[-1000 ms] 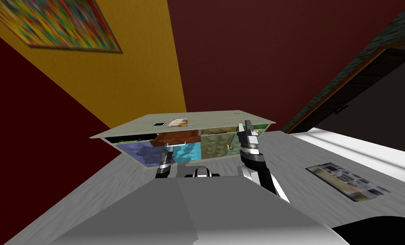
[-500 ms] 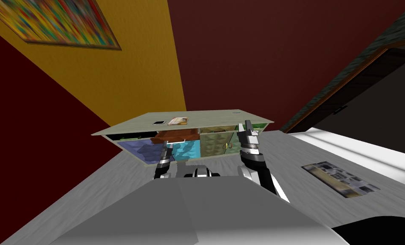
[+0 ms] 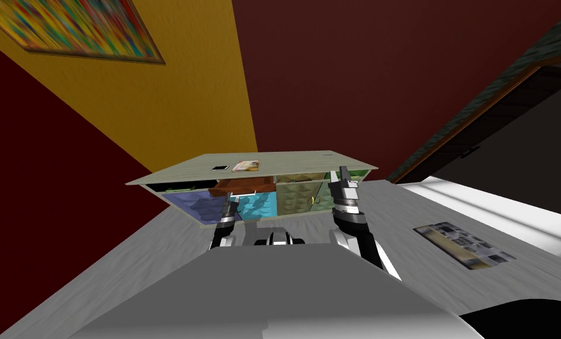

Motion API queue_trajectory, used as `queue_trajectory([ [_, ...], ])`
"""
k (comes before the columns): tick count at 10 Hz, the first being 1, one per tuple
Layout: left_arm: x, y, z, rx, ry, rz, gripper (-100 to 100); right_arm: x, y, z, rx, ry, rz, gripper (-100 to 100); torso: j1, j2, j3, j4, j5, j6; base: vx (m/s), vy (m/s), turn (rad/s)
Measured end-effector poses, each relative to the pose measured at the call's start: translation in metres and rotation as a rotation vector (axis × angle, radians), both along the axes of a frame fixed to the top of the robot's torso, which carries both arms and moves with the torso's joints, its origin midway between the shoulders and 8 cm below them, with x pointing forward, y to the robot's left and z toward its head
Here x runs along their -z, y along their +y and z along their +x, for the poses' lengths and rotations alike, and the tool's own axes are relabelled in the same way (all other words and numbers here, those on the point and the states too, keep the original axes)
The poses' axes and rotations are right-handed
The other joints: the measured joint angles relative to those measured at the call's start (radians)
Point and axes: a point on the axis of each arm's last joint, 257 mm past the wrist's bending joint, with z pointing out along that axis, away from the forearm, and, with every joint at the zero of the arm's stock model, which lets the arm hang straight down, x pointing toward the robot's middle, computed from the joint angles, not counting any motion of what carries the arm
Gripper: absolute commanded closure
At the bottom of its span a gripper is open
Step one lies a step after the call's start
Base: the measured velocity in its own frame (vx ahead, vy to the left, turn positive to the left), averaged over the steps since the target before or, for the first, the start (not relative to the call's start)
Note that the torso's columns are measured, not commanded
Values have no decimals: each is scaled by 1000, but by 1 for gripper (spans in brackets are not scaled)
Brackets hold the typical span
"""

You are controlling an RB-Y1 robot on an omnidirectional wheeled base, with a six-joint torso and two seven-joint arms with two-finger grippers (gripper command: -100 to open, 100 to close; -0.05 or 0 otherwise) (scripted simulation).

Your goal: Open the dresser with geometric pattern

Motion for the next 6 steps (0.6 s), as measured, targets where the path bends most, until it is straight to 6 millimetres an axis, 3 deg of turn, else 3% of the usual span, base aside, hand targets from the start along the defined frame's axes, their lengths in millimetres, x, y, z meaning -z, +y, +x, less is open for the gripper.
queue_trajectory([
  [1, 4, 0, 0, -1, 12, -2, 0, 0, 0, 0, 0, 0, 0, 0, 0, -2, 0, -4, 3, 1, 5, 0, -3],
  [6, 18, 2, -2, -7, 50, -6, 0, 0, 0, 0, 0, 0, 0, 0, 6, -13, -6, -13, 9, 3, 0, 0, 0],
])
